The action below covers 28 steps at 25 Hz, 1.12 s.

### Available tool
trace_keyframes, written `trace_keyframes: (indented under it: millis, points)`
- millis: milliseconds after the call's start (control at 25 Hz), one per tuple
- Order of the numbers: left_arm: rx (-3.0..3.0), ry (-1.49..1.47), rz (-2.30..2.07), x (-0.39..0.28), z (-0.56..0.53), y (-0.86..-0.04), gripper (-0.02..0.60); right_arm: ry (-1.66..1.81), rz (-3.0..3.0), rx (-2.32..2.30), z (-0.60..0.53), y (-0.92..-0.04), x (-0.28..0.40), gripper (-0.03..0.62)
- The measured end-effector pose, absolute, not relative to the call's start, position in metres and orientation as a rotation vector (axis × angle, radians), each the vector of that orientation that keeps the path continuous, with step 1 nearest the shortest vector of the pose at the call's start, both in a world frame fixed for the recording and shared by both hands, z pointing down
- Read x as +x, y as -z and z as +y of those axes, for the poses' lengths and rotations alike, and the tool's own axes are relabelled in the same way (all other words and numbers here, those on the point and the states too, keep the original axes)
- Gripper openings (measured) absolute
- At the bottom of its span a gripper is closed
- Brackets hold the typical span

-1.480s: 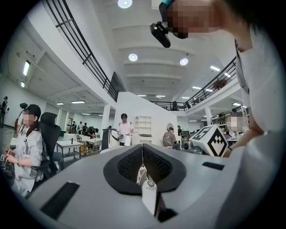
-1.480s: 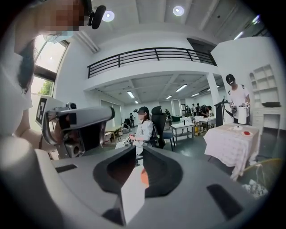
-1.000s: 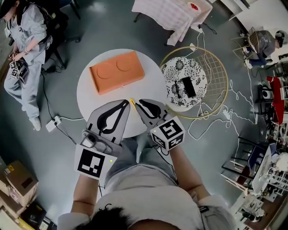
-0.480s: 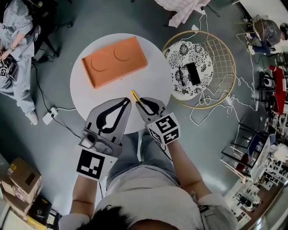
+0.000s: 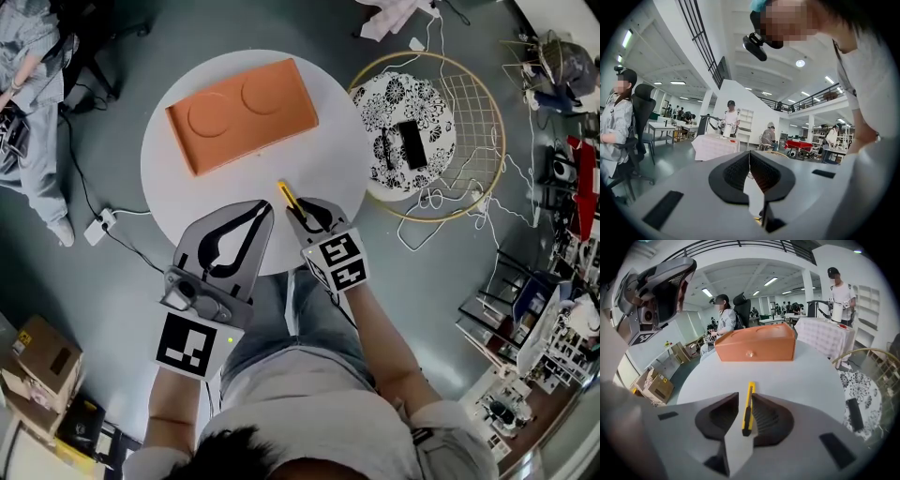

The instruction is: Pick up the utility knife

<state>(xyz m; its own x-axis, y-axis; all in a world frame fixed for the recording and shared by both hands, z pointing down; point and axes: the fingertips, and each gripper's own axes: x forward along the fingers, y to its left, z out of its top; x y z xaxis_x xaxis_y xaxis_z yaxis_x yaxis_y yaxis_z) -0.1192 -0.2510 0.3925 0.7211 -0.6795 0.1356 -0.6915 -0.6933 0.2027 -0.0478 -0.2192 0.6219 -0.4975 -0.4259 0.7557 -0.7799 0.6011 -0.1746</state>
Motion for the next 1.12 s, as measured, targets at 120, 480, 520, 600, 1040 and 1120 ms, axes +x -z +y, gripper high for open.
trace_keyframes:
  millis: [120, 480, 520, 600, 1040, 1120]
  points:
    - [2.677, -0.078, -1.093, -0.122, -0.253, -0.397, 0.012, -0.673, -2.104, 0.943, -0.220, -0.634, -0.045, 0.094]
    - [2.656, -0.084, -1.099, -0.124, -0.250, -0.405, 0.011, -0.631, -2.047, 0.946, -0.218, -0.646, -0.050, 0.094]
    - [2.656, -0.084, -1.099, -0.123, -0.250, -0.405, 0.012, -0.612, -2.031, 0.951, -0.218, -0.645, -0.050, 0.094]
    - [2.660, -0.084, -1.095, -0.121, -0.248, -0.404, 0.012, -0.550, -1.990, 0.955, -0.219, -0.644, -0.050, 0.086]
    - [2.669, -0.082, -1.100, -0.119, -0.239, -0.398, 0.012, -0.540, -2.044, 0.965, -0.217, -0.625, -0.062, 0.064]
    - [2.668, -0.075, -1.113, -0.118, -0.237, -0.396, 0.012, -0.565, -2.106, 0.978, -0.218, -0.611, -0.067, 0.064]
